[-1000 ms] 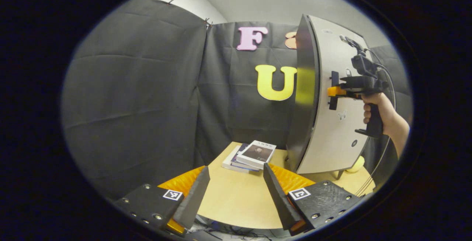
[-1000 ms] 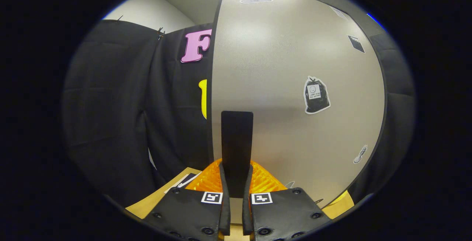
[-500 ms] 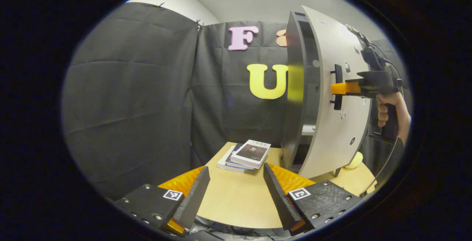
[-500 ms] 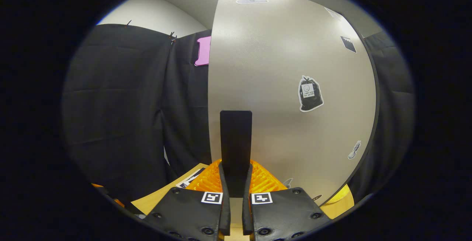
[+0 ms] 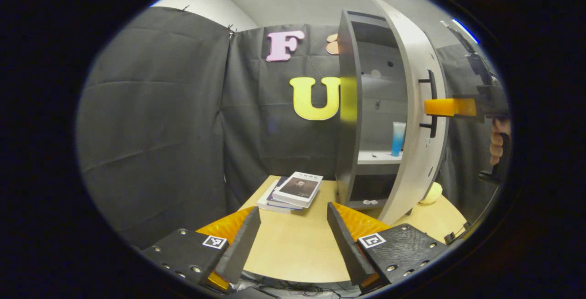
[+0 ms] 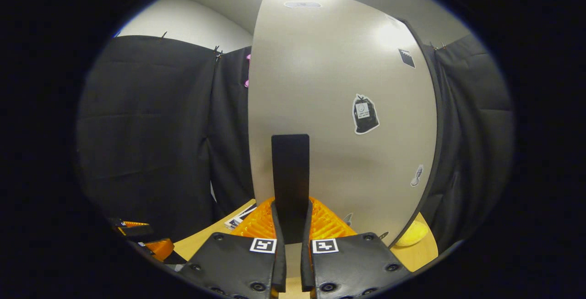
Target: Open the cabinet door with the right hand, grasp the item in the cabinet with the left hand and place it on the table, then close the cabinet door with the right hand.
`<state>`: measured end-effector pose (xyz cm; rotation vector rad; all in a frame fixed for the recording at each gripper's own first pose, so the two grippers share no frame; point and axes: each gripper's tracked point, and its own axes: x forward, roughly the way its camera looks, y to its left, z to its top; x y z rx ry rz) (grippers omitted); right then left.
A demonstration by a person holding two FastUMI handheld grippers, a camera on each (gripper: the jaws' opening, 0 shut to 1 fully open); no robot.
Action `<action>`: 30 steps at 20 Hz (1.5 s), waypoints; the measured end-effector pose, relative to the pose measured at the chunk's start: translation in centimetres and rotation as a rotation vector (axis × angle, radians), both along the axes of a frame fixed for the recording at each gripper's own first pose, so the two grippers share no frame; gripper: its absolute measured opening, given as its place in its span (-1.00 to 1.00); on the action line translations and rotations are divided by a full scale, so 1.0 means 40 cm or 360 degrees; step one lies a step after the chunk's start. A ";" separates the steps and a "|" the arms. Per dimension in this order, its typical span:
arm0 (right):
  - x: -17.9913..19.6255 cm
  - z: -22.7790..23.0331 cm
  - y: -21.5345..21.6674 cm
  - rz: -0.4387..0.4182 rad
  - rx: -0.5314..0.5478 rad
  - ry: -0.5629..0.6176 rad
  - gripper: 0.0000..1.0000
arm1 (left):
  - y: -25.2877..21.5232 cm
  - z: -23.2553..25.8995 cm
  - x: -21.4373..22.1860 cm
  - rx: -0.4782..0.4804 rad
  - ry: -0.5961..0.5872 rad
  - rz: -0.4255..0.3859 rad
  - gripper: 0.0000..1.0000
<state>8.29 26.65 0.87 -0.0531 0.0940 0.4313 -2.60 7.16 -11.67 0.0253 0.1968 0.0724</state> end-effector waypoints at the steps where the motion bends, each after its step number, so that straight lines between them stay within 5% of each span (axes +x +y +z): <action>1: -0.007 0.001 -0.007 -0.0003 0.0000 0.0007 -0.75 | -0.011 -0.001 0.008 0.0004 0.0003 -0.0017 0.77; 14: -0.035 0.001 -0.075 -0.0034 0.0061 0.0014 -0.71 | -0.150 0.039 0.072 0.0048 -0.0067 -0.0213 0.77; 30: -0.078 -0.007 -0.185 -0.0288 0.0100 0.0145 -0.75 | -0.388 0.010 0.111 0.0078 -0.0041 -0.0498 0.77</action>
